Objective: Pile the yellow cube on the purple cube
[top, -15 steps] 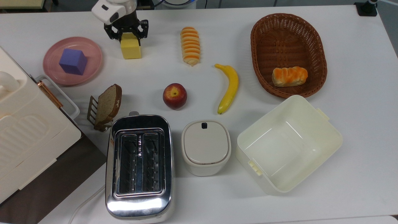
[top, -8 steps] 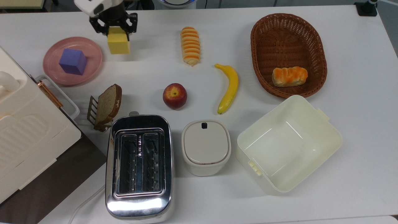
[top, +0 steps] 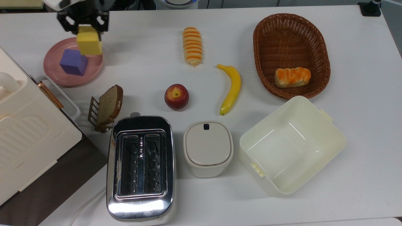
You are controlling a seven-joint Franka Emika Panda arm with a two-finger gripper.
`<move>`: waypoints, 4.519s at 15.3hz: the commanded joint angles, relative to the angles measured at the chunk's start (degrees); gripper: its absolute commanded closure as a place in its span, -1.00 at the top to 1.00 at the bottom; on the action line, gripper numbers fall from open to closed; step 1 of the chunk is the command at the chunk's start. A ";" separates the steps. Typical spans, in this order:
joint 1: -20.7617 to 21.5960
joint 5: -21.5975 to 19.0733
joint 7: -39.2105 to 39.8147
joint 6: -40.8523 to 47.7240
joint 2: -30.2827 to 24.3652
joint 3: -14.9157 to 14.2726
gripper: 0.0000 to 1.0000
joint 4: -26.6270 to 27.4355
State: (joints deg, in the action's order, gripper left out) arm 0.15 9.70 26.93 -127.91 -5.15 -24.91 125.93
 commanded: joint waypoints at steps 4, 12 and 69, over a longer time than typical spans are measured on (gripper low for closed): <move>-1.99 -0.04 5.05 1.08 8.13 -1.54 -0.72 -8.06; -5.51 -6.35 11.48 1.00 10.25 -1.54 -0.52 -9.20; 26.22 -2.76 -28.25 33.94 1.46 -0.31 1.00 -28.44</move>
State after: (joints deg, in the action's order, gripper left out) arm 25.28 6.71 -0.27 -98.67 -3.67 -24.68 101.22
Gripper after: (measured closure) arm 0.000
